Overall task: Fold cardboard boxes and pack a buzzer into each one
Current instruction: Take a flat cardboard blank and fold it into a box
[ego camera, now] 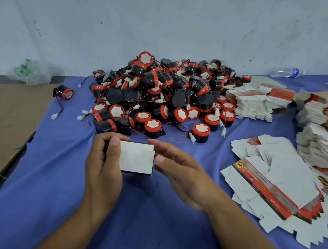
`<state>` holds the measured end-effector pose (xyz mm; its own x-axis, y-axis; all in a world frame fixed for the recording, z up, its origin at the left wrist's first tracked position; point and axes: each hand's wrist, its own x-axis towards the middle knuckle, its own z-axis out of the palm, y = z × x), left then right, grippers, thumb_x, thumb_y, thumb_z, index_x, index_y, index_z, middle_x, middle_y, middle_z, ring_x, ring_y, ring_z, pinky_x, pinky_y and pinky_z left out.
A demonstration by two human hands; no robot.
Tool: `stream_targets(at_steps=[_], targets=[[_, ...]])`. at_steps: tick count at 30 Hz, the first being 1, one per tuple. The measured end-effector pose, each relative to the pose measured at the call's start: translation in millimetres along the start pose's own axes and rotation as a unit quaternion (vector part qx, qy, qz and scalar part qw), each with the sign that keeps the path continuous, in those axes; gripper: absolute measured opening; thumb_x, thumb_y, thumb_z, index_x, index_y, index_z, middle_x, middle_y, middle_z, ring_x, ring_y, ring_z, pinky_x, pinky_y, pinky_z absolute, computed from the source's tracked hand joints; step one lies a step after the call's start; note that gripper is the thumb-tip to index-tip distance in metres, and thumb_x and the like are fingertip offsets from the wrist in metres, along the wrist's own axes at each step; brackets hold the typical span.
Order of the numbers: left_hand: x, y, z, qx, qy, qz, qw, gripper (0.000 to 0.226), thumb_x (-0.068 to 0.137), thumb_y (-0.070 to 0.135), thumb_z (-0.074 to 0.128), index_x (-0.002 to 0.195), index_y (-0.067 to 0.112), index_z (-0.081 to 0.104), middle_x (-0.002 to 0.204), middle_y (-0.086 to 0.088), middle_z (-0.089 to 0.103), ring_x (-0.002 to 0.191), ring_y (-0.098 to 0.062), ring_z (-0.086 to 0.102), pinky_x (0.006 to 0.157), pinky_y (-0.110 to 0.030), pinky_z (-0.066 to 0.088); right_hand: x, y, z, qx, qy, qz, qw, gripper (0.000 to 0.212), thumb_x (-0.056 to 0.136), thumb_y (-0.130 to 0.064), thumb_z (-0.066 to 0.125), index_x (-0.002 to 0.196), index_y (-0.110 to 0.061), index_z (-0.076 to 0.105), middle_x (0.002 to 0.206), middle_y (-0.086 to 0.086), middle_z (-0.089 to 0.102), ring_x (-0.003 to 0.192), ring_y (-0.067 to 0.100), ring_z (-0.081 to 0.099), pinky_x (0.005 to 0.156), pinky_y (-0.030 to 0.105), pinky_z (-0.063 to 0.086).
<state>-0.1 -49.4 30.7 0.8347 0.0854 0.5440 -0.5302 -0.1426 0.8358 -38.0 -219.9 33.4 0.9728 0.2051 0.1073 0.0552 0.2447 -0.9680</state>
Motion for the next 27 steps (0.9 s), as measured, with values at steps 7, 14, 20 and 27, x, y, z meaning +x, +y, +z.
stream_targets(at_steps=[7, 14, 20, 27], targets=[[-6, 2, 0, 0.035, 0.015, 0.044, 0.998, 0.014, 0.094, 0.041, 0.044, 0.102, 0.032, 0.052, 0.104, 0.021, 0.061, 0.088, -0.001, 0.06, 0.063, -0.011, 0.046, -1, 8, 17, -0.202, 0.184, -0.133, 0.953, 0.023, 0.082, -0.046, 0.068, 0.104, -0.039, 0.064, 0.117, -0.014, 0.06, 0.11, 0.012, 0.059, 0.087, 0.031, 0.054], [-6, 2, 3, 0.092, 0.03, 0.166, 0.981, 0.023, 0.093, 0.031, 0.048, 0.108, 0.014, 0.045, 0.108, -0.007, 0.049, 0.102, -0.008, 0.053, 0.085, -0.018, 0.041, -6, 3, 24, -0.166, 0.211, -0.12, 0.956, 0.024, 0.092, -0.022, 0.071, 0.07, -0.029, 0.064, 0.114, -0.012, 0.061, 0.112, 0.002, 0.058, 0.074, 0.013, 0.049], [-7, 2, 5, 0.105, 0.041, 0.215, 0.97, 0.022, 0.094, 0.025, 0.048, 0.105, 0.007, 0.046, 0.106, -0.008, 0.046, 0.103, -0.007, 0.05, 0.09, -0.019, 0.038, -7, 5, 34, -0.17, 0.246, -0.156, 0.941, 0.02, 0.09, -0.026, 0.06, 0.07, -0.024, 0.055, 0.108, -0.016, 0.062, 0.102, 0.007, 0.06, 0.071, 0.013, 0.047], [-7, 2, 8, 0.1, 0.047, 0.213, 0.971, 0.018, 0.094, 0.024, 0.046, 0.105, 0.01, 0.044, 0.11, 0.009, 0.044, 0.103, -0.003, 0.049, 0.088, -0.017, 0.038, -5, 11, 35, -0.198, 0.267, -0.188, 0.924, 0.018, 0.091, -0.029, 0.059, 0.076, -0.02, 0.058, 0.104, -0.018, 0.06, 0.098, 0.01, 0.061, 0.07, 0.02, 0.051]])
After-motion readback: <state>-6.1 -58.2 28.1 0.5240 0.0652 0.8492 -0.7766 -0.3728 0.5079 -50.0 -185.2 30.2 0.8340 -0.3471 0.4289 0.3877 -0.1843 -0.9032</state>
